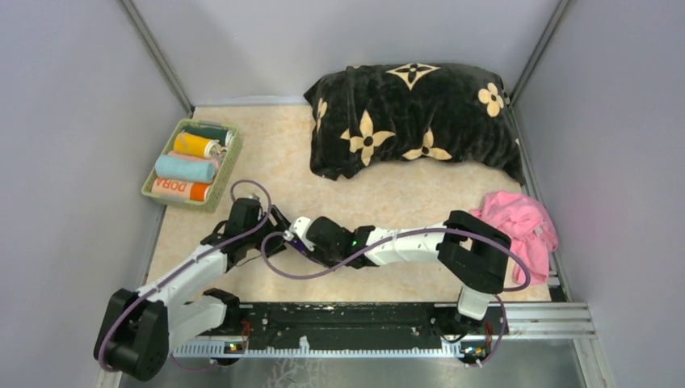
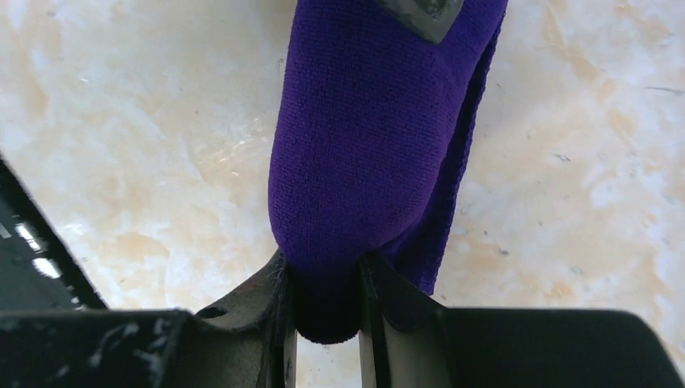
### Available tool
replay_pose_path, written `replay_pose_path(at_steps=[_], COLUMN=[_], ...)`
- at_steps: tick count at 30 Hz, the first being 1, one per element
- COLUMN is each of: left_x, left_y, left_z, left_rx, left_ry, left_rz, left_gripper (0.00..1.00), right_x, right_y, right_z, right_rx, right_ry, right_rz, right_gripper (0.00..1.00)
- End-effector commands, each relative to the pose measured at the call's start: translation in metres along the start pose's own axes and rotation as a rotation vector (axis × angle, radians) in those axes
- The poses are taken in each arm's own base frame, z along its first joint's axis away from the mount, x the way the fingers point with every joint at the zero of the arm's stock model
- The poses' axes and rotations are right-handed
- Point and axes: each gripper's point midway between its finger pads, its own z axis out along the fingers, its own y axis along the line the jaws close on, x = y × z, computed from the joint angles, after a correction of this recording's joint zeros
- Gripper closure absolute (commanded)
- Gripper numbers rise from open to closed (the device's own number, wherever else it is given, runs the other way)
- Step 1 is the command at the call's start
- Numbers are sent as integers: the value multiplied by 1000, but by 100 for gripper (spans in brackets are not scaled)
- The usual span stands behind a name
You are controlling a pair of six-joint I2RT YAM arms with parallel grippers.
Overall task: Roll the towels
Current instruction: Roll the towel at the center of the board.
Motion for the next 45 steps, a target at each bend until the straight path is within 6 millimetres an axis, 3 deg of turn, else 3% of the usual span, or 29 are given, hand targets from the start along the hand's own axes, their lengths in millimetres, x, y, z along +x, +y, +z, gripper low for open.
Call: replay_pose_path(at_steps=[1, 6, 11, 27, 37, 45], left_x=[5, 13, 22, 32, 32, 35], left_y=[1, -15, -15, -8, -6, 12], left_z=[-15, -28, -29, -4, 3, 14], left_rx=[1, 128, 196, 221, 225, 159], left_ry=[3, 4, 10, 54, 44, 42], left_rz=[-15, -86, -136, -164, -137, -145], left_gripper=[21, 17, 16, 25, 23, 23], right_x=[10, 8, 5, 21, 32, 37], right_y=[42, 49, 40, 38, 30, 30], right_z=[-2, -2, -2, 14, 22, 26], right_rx=[-349, -505, -611, -771, -815, -833], right_ry=[22, 25, -2, 50, 73, 89], right_rz=[165, 313, 472, 739, 833, 879], right_gripper=[90, 90, 91, 91, 91, 91])
